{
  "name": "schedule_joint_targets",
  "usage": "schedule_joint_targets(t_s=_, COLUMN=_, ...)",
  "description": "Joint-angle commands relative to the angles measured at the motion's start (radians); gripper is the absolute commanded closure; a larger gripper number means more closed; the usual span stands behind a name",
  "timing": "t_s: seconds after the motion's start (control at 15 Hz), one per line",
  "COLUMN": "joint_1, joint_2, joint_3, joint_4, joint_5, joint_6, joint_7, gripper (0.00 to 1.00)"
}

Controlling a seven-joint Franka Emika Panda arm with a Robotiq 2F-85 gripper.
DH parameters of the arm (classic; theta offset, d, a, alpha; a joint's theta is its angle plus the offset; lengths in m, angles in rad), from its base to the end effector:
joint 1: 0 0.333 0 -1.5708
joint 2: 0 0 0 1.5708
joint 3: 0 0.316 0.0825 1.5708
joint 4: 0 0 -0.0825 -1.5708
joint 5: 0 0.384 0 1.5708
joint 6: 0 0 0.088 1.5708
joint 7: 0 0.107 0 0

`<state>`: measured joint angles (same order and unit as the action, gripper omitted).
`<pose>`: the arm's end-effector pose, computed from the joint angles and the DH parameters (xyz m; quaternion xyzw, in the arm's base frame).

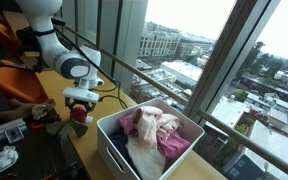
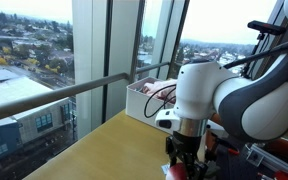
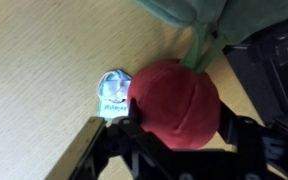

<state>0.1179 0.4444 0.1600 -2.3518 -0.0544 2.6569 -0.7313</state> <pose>0.4704 0.1422 0.1343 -0.8636 -0.4993 0.0590 0.0379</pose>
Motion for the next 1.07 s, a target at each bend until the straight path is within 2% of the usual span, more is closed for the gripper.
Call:
schedule_joint_targets(t_s=0.0, joint_1=-0.040, joint_2=0.012, joint_3=0.020, joint_4=0.029, joint_5=-0.029, joint_6=0.002, joint_7=0.021, gripper=0.59)
schedule_joint_targets(t_s=0.33, joint_1=-0.075, joint_2=-0.060, joint_3=0.010, joint_4=0.029, joint_5=-0.038, joint_6=-0.024, joint_7=0.012, gripper=0.95)
schedule_joint_targets(t_s=0.4, joint_1=-0.085, joint_2=-0.093, joint_3=0.007, joint_4=0.027, joint_5=-0.042, joint_6=-0.037, joint_7=0.008, gripper=0.98)
schedule_joint_targets(t_s=0.73, joint_1=-0.137, joint_2=-0.290, joint_3=-0.009, joint_4=0.062, joint_5=-0.034, joint_6=-0.115, joint_7=-0.039, gripper=0.96)
schedule_joint_targets(t_s=1.0, joint_1=-0.146, joint_2=-0.437, joint_3=-0.058, joint_4=0.133, joint_5=-0.036, joint_6=-0.182, joint_7=-0.095, gripper=0.96)
